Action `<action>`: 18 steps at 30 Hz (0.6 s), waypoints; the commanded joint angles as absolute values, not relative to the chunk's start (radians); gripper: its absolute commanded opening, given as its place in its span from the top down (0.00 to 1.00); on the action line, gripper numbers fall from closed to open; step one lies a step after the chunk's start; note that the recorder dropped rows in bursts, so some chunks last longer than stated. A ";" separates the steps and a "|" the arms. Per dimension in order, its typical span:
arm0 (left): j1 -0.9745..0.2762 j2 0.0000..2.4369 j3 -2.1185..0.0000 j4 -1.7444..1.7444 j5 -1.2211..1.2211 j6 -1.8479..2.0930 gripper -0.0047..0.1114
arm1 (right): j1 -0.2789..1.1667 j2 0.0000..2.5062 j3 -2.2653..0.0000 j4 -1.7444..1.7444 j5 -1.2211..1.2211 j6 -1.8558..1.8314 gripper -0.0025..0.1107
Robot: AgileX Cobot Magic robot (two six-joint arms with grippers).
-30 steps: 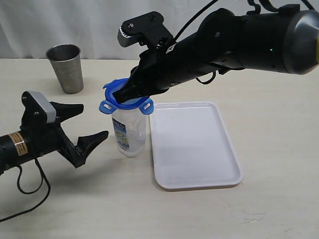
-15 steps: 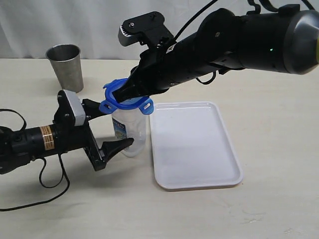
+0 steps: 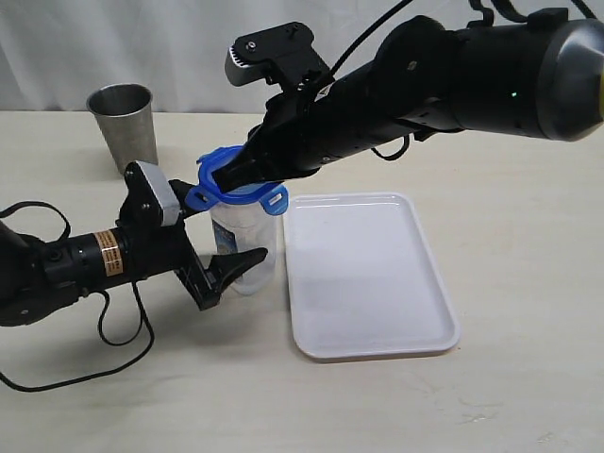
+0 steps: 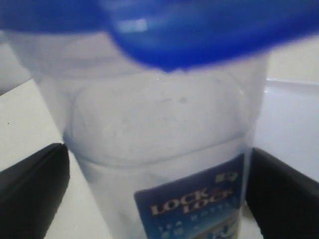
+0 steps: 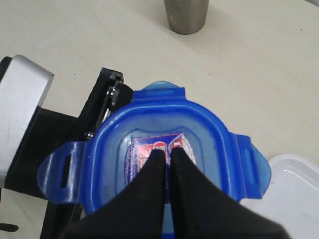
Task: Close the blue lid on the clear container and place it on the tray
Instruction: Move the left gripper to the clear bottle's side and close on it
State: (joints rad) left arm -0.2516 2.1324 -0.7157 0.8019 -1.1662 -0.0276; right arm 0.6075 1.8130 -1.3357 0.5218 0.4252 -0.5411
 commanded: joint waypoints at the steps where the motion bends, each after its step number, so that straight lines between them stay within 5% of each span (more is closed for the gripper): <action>1: -0.271 2.158 -0.724 0.710 -1.215 -0.031 0.16 | 0.605 1.807 -1.327 0.511 0.454 -0.527 0.94; 18: -0.310 2.228 -0.773 0.673 -1.221 -0.026 0.16 | 0.605 1.807 -1.327 0.511 0.454 -0.508 0.94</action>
